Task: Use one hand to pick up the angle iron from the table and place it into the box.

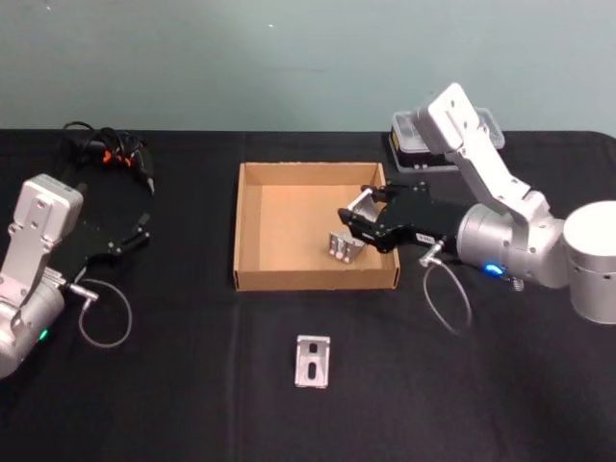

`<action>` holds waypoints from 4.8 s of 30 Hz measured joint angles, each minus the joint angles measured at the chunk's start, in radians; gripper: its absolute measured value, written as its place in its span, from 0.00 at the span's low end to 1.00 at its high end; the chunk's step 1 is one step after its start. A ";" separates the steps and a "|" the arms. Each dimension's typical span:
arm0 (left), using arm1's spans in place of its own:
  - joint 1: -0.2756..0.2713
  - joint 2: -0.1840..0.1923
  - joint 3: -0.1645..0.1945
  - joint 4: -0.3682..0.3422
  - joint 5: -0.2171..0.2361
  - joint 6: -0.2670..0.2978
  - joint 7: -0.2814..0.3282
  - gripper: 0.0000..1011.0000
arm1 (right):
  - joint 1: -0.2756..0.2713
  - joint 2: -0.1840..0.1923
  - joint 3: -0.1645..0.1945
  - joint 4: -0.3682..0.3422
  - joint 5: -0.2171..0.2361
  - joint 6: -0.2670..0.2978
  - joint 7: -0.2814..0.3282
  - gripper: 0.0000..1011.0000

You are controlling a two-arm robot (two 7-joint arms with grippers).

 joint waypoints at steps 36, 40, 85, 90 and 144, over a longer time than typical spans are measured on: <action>0.000 0.000 0.000 0.000 0.000 0.000 0.000 1.00 | 0.251 -0.271 -0.008 0.604 -0.129 -0.131 0.039 0.46; 0.000 0.000 0.000 0.000 0.000 0.000 0.000 1.00 | 0.265 -0.289 0.000 0.640 -0.132 -0.140 0.046 0.46; 0.000 0.000 0.000 0.000 0.000 0.000 0.000 1.00 | 0.187 -0.285 0.091 0.532 -0.150 -0.143 0.052 0.99; 0.000 0.000 0.000 0.000 0.000 0.000 0.000 1.00 | 0.134 -0.250 0.106 0.426 -0.129 -0.132 0.056 0.99; 0.000 0.000 0.000 0.000 0.000 0.000 0.000 1.00 | 0.063 0.044 -0.182 0.134 -0.012 -0.017 0.447 0.99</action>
